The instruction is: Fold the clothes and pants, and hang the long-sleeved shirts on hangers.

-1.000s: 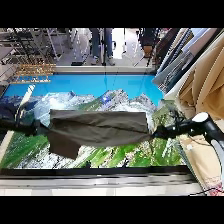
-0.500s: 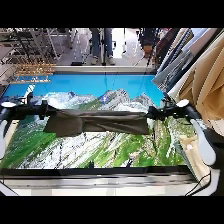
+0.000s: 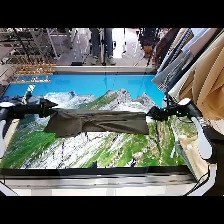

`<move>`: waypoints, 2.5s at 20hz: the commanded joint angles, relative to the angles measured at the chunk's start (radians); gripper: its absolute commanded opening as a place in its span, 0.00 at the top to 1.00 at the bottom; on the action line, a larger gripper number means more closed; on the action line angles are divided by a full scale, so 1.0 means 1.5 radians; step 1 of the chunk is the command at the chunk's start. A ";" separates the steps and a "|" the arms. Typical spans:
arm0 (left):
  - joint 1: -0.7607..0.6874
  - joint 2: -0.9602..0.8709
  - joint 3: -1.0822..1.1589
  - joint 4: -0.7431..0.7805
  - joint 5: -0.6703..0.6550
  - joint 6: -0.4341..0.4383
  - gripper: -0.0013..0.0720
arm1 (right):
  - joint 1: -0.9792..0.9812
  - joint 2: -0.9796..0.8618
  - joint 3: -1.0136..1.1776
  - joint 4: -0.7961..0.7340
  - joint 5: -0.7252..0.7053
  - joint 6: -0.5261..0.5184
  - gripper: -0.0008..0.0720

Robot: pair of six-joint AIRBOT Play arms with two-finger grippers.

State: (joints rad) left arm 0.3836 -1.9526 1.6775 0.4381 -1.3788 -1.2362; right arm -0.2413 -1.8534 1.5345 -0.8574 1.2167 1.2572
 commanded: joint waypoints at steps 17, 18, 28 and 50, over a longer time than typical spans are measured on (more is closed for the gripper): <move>-0.267 0.161 -0.161 0.524 0.160 -0.064 0.98 | 0.063 0.097 -0.036 -0.446 0.062 0.084 0.96; -0.285 0.158 -0.175 0.520 0.171 -0.064 0.97 | 0.056 0.138 -0.036 -0.504 0.074 0.087 0.96; -0.363 0.120 -0.169 0.501 0.254 -0.038 0.97 | 0.220 0.299 -0.019 -0.165 0.032 0.152 0.96; -0.339 0.181 -0.135 0.388 0.200 0.034 0.97 | 0.217 0.180 0.071 -0.135 0.079 0.184 0.24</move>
State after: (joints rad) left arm -0.0624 -1.5906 1.4738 1.0248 -1.1816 -1.2076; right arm 0.2249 -1.7092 1.8118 -1.0435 1.2407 1.5146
